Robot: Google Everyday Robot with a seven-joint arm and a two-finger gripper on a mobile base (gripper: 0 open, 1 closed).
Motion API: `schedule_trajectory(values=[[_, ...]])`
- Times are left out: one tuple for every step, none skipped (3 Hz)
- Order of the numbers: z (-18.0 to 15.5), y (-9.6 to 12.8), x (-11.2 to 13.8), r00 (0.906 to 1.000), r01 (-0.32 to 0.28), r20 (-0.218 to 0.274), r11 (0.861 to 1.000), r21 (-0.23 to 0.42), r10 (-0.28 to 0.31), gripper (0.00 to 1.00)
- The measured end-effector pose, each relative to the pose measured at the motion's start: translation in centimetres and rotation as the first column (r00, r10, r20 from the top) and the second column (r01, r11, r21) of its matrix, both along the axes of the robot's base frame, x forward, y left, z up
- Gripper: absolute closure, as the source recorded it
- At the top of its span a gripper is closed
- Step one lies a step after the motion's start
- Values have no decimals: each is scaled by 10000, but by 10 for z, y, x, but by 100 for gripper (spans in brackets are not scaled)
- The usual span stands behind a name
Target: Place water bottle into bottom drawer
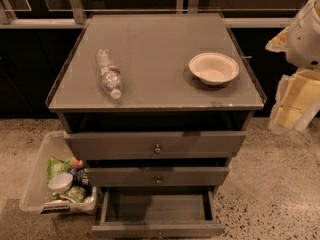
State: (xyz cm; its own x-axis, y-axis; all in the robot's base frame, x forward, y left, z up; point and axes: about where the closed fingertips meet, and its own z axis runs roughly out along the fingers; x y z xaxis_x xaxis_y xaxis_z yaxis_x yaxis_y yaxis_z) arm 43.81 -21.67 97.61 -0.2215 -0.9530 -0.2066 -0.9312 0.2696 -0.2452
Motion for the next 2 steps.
schedule_trajectory(values=[[0,0,0,10000,0,0,10000,0,0,0],[-3,19,0,9990,-271,371,9971,705,245,0]])
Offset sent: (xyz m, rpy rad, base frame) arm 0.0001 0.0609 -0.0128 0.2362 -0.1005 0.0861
